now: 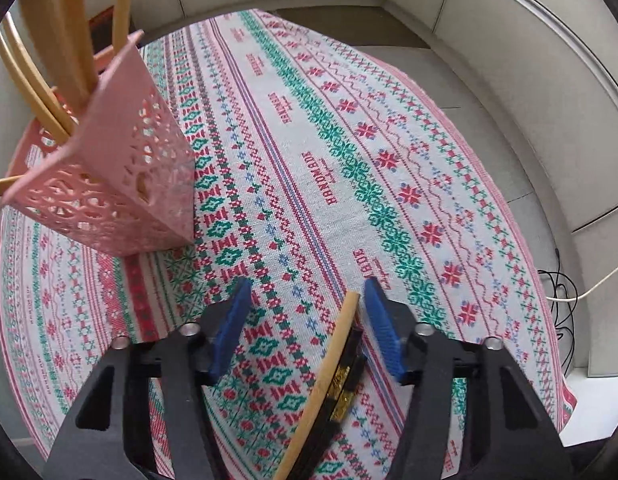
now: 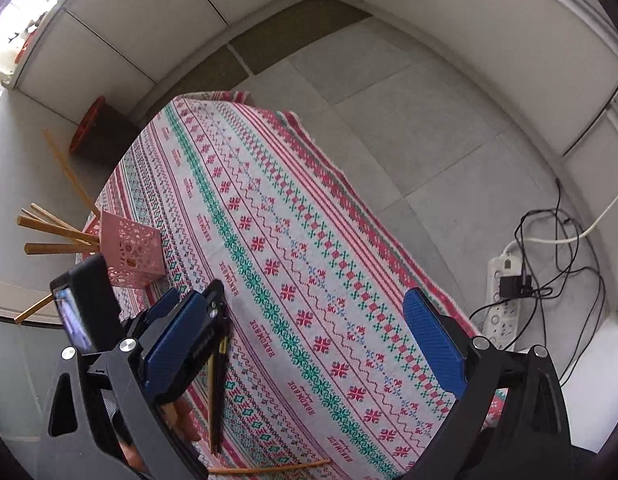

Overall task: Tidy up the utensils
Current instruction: 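Grasp a bamboo chopstick with the left tool while the right tool reaches toward the pile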

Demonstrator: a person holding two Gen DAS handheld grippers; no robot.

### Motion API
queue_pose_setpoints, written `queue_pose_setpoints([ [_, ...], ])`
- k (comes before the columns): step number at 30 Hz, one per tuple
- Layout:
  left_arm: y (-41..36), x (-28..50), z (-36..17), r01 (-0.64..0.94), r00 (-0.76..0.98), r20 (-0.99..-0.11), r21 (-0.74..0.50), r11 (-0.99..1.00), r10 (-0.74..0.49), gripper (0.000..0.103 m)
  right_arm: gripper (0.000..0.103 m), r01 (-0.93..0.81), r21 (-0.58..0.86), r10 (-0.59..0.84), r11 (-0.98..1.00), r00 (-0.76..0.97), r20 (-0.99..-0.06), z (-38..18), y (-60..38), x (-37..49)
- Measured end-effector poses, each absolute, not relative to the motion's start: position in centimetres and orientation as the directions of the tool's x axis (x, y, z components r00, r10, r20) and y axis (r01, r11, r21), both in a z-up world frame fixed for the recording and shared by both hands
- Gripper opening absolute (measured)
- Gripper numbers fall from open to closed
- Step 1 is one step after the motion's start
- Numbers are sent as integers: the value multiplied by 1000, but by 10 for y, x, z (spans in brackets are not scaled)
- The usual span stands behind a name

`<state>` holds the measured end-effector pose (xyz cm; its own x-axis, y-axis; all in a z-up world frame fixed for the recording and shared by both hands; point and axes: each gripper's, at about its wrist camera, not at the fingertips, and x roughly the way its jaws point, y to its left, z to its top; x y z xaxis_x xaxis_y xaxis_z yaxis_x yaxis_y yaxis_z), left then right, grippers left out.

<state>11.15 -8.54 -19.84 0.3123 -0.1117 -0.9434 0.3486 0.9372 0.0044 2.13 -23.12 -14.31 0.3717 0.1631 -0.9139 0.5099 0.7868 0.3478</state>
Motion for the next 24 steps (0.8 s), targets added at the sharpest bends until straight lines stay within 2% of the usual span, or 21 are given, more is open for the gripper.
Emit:
queue_pose_setpoints([
  [1,-85,112,-201,353,319,-942,20,935,-101,42,96,509,351,171,786,366,-915,-145,-230,22],
  [3,-87,111,-201,364,324,-942,41,931,-86,24,96,506,348,172,790,361,-916,-147,-228,23],
  [6,-75,112,-198,343,306,-947,13,939,-99,9,96,499,333,164,800,352,-922,-150,-220,25],
  [14,-27,95,-180,325,308,-948,24,945,-82,7,95,424,280,173,861,273,-946,-182,-165,35],
  [20,9,82,-148,305,353,-930,13,952,-100,7,68,358,244,176,901,210,-962,-207,-124,48],
  [22,16,78,-140,305,368,-924,9,952,-109,7,55,360,226,169,905,183,-968,-216,-119,52],
  [24,21,74,-135,311,377,-919,8,951,-115,7,49,367,223,177,903,156,-972,-224,-116,53],
])
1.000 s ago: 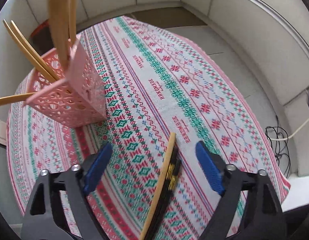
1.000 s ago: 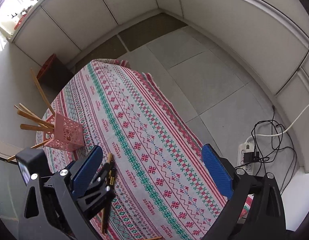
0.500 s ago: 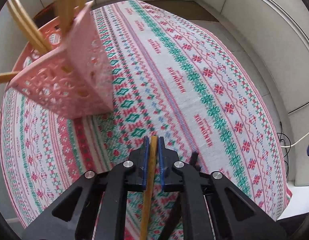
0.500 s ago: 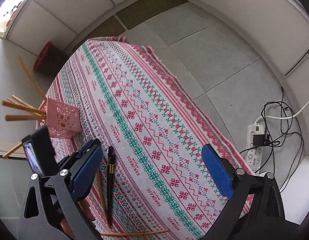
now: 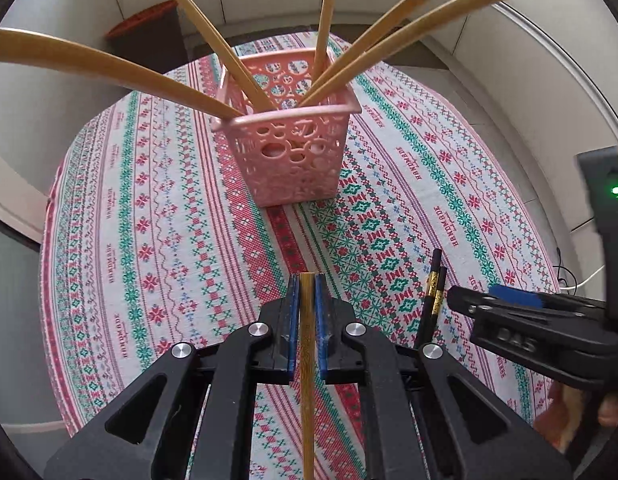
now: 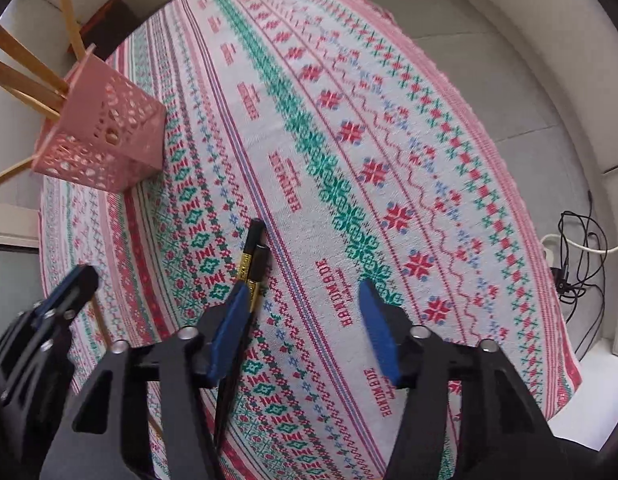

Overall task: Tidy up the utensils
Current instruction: 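Grasp a bamboo chopstick with the left tool while the right tool reaches toward the pile, then close the right tool on a bamboo chopstick lying on the cloth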

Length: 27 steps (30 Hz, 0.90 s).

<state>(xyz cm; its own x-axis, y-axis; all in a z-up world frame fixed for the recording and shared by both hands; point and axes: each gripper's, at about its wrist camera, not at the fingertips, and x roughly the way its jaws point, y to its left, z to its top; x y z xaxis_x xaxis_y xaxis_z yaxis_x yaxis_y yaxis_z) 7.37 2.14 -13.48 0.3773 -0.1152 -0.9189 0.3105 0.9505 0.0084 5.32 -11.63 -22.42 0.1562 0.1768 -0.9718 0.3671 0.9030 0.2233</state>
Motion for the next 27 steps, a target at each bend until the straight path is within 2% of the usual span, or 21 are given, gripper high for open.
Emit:
queue_pose_setpoints([
  [7,26,68,-122,325,401,-906,2,946,-136,7,49,390,257,214,884,151,-965,-222,-117,50],
  [12,22,66,-114,344,420,-892,-14,939,-167,7,49,421,350,321,837,141,-937,-208,-135,-7],
  [19,26,68,-117,352,412,-886,-63,934,-215,7,50,586,316,332,747,84,-940,-216,-139,-112],
  [25,28,71,-113,364,399,-876,-118,924,-269,7,50,663,272,319,697,52,-946,-235,-124,-122],
  [27,31,71,-112,365,397,-875,-127,922,-278,7,43,648,241,276,723,48,-960,-234,-112,-116],
])
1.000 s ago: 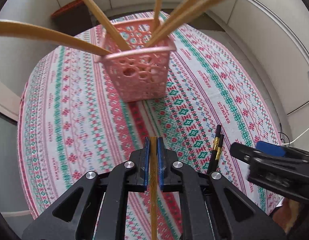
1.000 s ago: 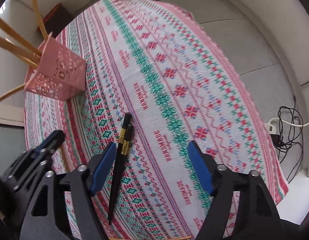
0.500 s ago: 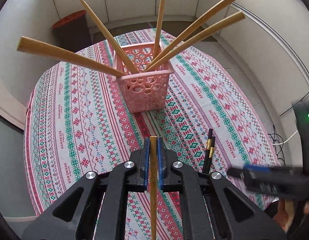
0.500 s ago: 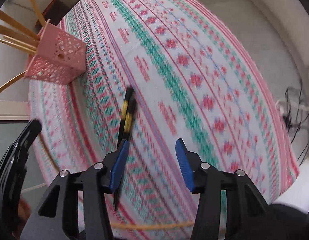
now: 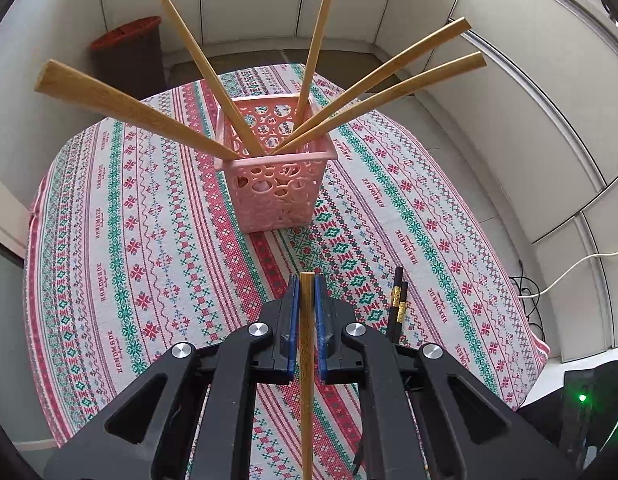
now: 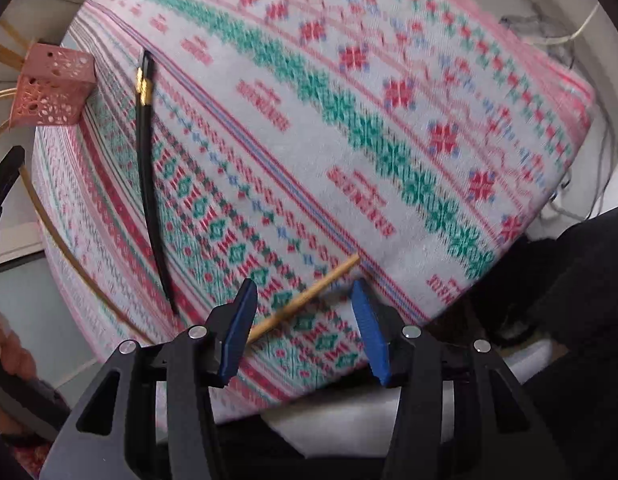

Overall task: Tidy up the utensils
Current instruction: 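Close the right tool on a bamboo chopstick lying on the cloth, then lift both held chopsticks upright and carry them over the pink basket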

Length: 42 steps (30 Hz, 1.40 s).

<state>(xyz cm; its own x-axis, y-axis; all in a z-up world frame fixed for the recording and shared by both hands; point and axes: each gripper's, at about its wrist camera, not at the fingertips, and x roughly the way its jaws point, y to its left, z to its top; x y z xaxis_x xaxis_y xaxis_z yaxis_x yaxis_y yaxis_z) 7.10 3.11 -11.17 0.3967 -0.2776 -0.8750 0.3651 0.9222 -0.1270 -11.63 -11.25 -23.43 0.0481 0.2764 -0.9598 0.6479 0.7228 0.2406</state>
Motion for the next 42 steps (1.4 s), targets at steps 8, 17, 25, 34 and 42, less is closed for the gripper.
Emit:
queue_pose_setpoints([
  [8,50,70,-105,345,417,-866,-132,929,-278,7,6,620,263,230,739,134,-964,-232,-114,-94],
  [17,62,48,-53,419,522,-761,-165,893,-385,7,6,445,401,256,801,351,-901,-169,-141,-80],
  [25,61,25,-13,434,600,-701,-119,893,-385,7,6,266,496,313,826,516,-797,-92,-150,-92],
  [34,60,19,37,403,678,-637,-96,910,-367,6,6,139,520,319,843,649,-691,-18,-143,-74],
  [42,64,25,104,375,774,-498,-138,917,-392,7,6,68,534,309,843,751,-583,60,-153,-43],
])
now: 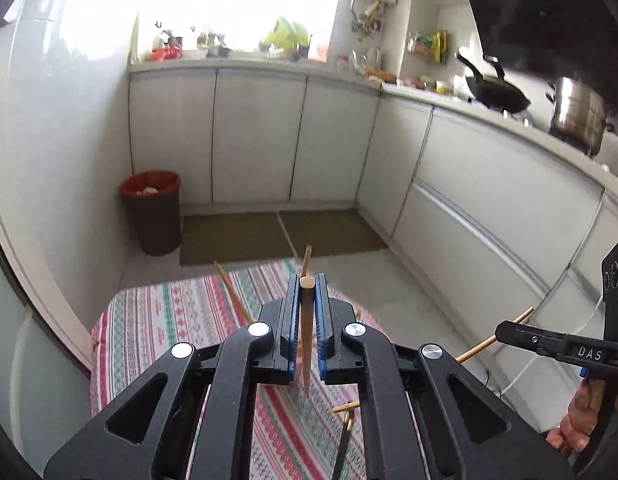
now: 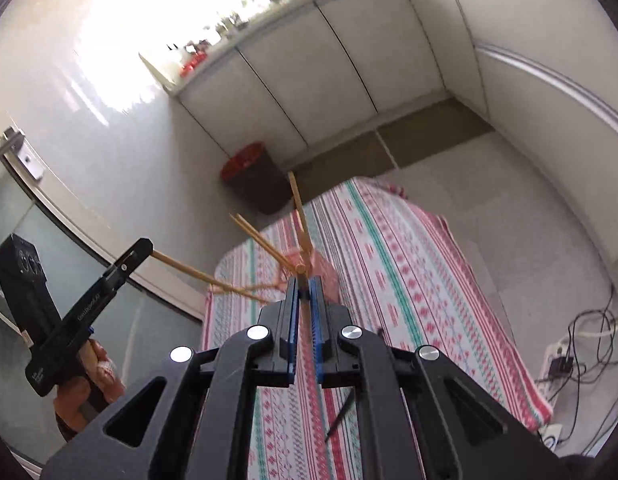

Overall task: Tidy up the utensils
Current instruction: 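Lift both held chopsticks upright and carry them over the pink basket, then open both tools to drop the chopsticks into the pink basket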

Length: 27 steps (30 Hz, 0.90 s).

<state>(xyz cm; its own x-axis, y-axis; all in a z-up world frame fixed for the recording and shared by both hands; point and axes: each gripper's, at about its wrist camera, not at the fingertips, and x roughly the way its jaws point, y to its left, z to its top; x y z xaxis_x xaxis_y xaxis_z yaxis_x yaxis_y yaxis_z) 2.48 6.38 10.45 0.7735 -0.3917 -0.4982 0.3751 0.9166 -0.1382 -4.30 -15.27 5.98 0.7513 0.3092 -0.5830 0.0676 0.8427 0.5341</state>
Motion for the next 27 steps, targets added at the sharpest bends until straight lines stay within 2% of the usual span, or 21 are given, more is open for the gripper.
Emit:
queue_pose_setpoints([
  [8,70,39,126,294,841,-417,-181,939,-343,7,6,27,576,290,817,844,-451,104,-162,-3],
  [13,72,57,125,242,866,-397,-196,950,-303,7,6,41,556,258,830,856,-448,101,-158,31],
  [17,69,82,117,203,872,-406,-210,956,-274,7,6,50,533,242,845,853,-463,90,-152,61],
  [22,59,111,86,176,835,-496,-174,969,-240,8,6,44,495,239,868,837,-493,72,-139,88],
  [23,58,115,81,163,827,-513,-170,972,-229,17,6,40,489,241,872,833,-499,68,-136,94],
  [24,62,116,78,158,824,-518,-180,971,-230,32,6,42,483,238,875,830,-504,64,-133,98],
  [26,72,114,78,136,832,-507,-209,968,-226,42,6,42,467,234,884,824,-516,58,-127,106],
  [27,76,112,80,126,838,-500,-211,969,-218,42,6,42,459,233,887,819,-525,55,-125,110],
])
